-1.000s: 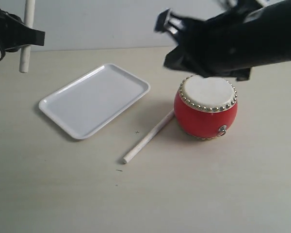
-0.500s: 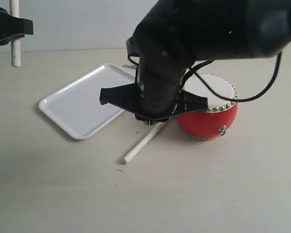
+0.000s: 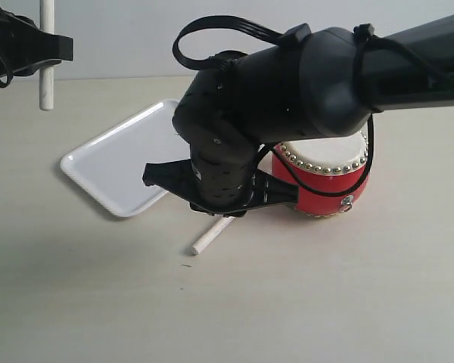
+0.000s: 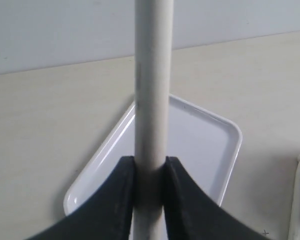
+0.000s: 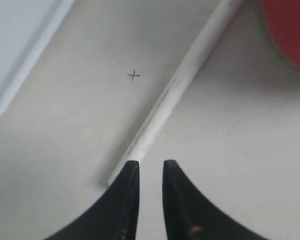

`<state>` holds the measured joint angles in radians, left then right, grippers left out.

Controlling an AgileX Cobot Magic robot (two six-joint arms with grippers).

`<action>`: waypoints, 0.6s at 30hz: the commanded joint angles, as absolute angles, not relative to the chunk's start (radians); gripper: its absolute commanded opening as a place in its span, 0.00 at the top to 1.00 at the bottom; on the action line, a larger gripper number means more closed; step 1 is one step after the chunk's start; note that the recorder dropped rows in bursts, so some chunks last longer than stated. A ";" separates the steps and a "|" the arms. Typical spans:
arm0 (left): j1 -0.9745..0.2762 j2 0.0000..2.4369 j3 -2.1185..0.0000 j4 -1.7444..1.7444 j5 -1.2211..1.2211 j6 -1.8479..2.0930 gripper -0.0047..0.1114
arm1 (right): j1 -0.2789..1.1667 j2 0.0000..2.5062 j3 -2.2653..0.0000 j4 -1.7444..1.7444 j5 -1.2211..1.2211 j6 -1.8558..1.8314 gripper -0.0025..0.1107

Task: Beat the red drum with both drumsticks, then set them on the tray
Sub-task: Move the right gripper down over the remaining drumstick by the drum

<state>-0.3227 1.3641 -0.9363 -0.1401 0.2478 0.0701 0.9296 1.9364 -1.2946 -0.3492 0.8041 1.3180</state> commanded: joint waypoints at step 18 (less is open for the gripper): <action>-0.330 1.356 -0.933 -0.162 0.266 0.071 0.96 | 0.927 2.017 -1.304 -0.508 0.623 1.863 0.34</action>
<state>-0.3243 1.3641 -0.9363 -0.1546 0.2602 0.0701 0.9296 2.0058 -1.2946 -0.4867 0.6760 1.8734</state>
